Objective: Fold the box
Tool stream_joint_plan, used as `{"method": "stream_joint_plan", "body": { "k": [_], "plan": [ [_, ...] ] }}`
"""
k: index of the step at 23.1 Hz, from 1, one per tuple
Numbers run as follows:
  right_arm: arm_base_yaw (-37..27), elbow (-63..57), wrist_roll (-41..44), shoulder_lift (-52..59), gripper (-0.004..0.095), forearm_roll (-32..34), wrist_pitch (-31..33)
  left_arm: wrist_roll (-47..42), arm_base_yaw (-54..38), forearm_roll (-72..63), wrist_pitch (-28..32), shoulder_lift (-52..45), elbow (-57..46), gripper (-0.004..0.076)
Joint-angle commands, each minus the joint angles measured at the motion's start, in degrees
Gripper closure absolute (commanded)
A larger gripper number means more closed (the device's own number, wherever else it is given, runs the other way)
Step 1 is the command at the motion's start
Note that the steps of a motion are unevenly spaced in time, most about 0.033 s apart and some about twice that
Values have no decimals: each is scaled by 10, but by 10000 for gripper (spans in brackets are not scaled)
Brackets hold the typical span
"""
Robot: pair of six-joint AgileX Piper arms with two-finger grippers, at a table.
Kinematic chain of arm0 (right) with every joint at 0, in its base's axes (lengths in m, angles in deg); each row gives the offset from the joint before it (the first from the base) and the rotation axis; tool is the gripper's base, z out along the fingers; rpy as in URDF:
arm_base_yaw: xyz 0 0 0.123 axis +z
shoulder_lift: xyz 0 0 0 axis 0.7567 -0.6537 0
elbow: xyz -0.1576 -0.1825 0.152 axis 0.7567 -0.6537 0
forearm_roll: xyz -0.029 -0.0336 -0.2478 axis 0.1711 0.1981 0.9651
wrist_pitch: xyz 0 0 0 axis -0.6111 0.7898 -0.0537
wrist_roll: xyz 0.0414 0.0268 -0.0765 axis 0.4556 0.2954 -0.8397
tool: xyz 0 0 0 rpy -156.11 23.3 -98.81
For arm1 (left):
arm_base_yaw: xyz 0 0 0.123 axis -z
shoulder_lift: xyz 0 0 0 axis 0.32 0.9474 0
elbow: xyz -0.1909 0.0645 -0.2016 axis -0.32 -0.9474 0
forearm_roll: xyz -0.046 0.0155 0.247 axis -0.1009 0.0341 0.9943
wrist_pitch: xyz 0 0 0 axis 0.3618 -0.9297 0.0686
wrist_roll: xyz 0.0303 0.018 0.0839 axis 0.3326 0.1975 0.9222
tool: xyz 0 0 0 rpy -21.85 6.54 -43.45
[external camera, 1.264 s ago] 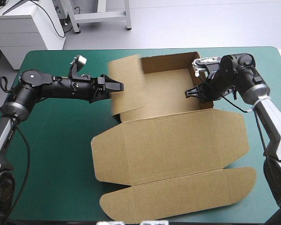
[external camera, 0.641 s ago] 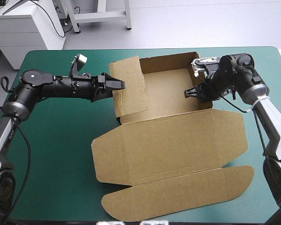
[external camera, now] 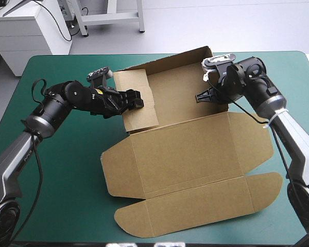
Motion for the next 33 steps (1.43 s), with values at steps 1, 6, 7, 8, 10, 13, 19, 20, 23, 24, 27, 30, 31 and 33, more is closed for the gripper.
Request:
{"method": "stream_joint_plan", "body": {
  "k": [1, 6, 7, 8, 10, 13, 19, 20, 23, 24, 27, 30, 31, 33],
  "plan": [
    [12, 39, 6, 44, 912, -4, -26, -69, 21, 60, 29, -24, 18, 241],
    [39, 68, 7, 51, 912, 18, -17, -90, 24, 79, 37, -24, 18, 245],
    [42, 69, 7, 52, 912, 20, -15, -90, 24, 79, 39, -24, 18, 245],
    [46, 69, 7, 52, 912, 23, -14, -90, 24, 79, 40, -24, 18, 245],
    [48, 69, 9, 52, 912, 25, -11, -93, 24, 79, 44, -24, 18, 246],
    [48, 69, 12, 52, 912, 31, -5, -108, 24, 75, 45, -24, 18, 465],
    [48, 69, 36, 52, 912, 54, -1, -115, 25, 89, 74, -58, 18, 732],
    [47, 69, 39, 52, 912, 55, -1, -120, 25, 111, 58, -59, 18, 732],
    [47, 69, 52, 51, 912, 60, 1, -137, 30, 160, 24, -58, 18, 732],
    [47, 69, 52, 50, 912, 60, 1, -137, 30, 152, 26, -58, 18, 732],
    [47, 68, 52, 45, 912, 60, 11, -137, 30, 147, 33, -58, 18, 732],
    [47, 68, 52, 45, 912, 60, 13, -134, 28, 151, 34, -58, 18, 731],
    [47, 68, 52, 45, 912, 60, 13, -118, 28, 151, 26, -58, 18, 725],
    [47, 68, 52, 45, 912, 60, 13, -66, 28, 144, 8, -57, 18, 688]
  ]
}}
